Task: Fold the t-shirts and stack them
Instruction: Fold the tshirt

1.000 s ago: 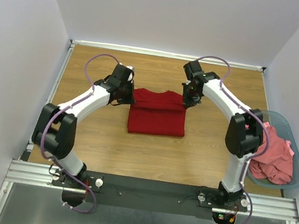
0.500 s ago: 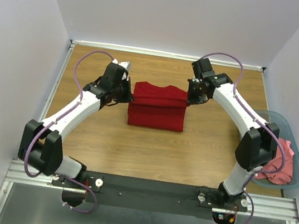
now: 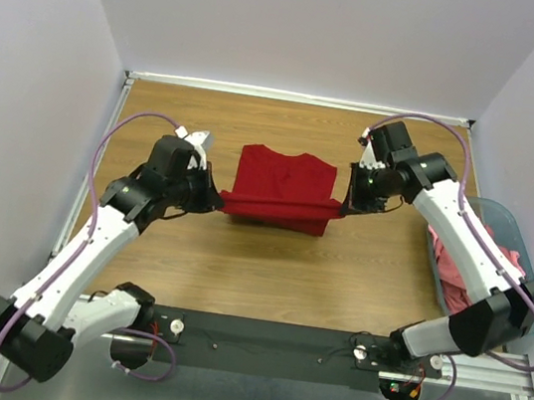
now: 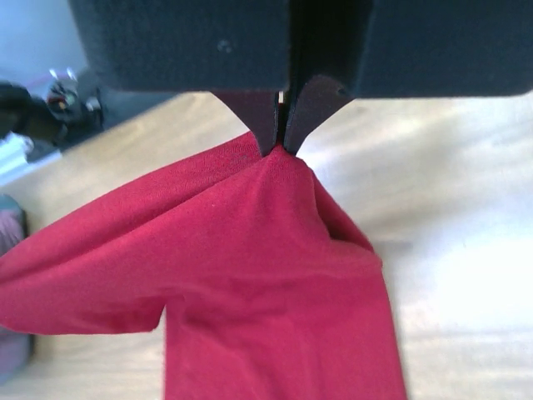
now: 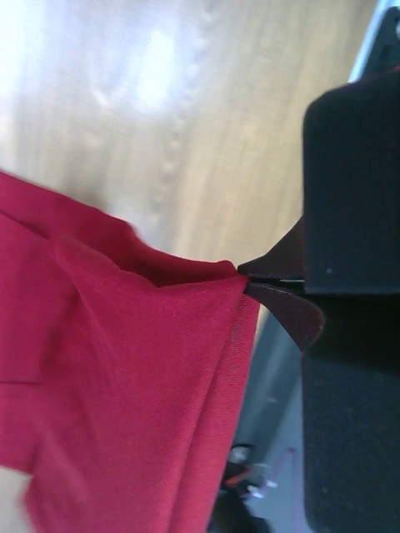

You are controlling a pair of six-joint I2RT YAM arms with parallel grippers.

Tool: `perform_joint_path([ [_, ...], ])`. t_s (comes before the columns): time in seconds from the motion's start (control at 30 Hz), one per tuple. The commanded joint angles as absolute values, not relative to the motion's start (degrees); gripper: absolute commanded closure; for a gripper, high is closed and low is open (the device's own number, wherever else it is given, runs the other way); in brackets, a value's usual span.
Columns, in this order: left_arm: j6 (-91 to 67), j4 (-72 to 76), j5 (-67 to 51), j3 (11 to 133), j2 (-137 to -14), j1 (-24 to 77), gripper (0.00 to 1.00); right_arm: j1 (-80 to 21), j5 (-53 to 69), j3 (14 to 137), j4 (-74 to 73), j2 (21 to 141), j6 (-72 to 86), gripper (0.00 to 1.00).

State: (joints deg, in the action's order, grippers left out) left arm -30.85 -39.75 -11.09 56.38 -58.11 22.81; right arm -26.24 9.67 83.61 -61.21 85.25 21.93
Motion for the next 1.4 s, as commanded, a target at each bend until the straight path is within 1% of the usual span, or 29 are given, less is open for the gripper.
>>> perform_joint_path([
  [0.0, -30.58, -53.6, -9.66, 55.98, -53.36, 22.24, 1.0, -25.05, 8.0, 85.51, -75.39, 81.84, 18.46, 0.99],
  [0.13, -31.64, -55.2, -13.0, 55.46, -50.89, 22.15, 1.0, -25.05, 7.03, 87.8, -78.22, 81.56, 17.84, 0.99],
  [0.33, -30.15, -51.86, -13.62, 59.49, -55.98, 22.15, 1.0, -25.05, 5.1, 91.66, -78.05, 85.25, 18.02, 0.99],
  [0.47, -29.27, -53.08, -15.56, 62.66, -57.4, 22.32, 1.0, -25.05, 9.3, 95.01, -79.1, 86.22, 18.02, 0.99],
  [0.57, -29.09, -55.01, -13.54, 61.27, -54.77, 22.24, 1.0, -25.05, 11.94, 92.21, -79.54, 84.64, 17.76, 0.99],
  [0.7, -28.57, -56.51, -14.85, 58.45, -53.0, 22.32, 1.0, -25.14, 15.29, 88.78, -79.63, 82.36, 17.75, 0.99],
  [0.83, -28.21, -57.13, -13.8, 59.67, -52.47, 22.32, 1.0, -25.05, 15.73, 89.64, -79.63, 81.82, 17.67, 0.99],
  [0.93, -27.86, -55.81, -13.19, 61.08, -54.22, 22.32, 1.0, -25.05, 13.28, 92.53, -79.54, 84.1, 17.05, 0.99],
  [1.03, -26.72, -53.27, -11.87, 61.87, -57.12, 22.24, 1.0, -25.14, 7.14, 94.13, -79.37, 86.74, 16.44, 0.99],
  [1.07, -26.02, -51.26, -11.52, 62.05, -59.13, 22.24, 1.0, -25.05, 3.99, 94.74, -79.28, 87.36, 16.17, 0.99],
  [1.13, -25.23, -49.32, -9.76, 63.1, -62.82, 22.24, 1.0, -24.96, 1.42, 95.79, -78.93, 89.82, 16.08, 0.99],
  [1.27, -24.78, -43.09, -5.46, 65.65, -68.98, 22.15, 1.0, -24.96, -2.8, 97.38, -74.46, 93.51, 16.69, 0.99],
  [1.37, -24.78, -38.51, -5.8, 65.3, -73.72, 21.97, 1.0, -24.61, -3.51, 96.68, -69.53, 96.58, 16.96, 0.99],
])
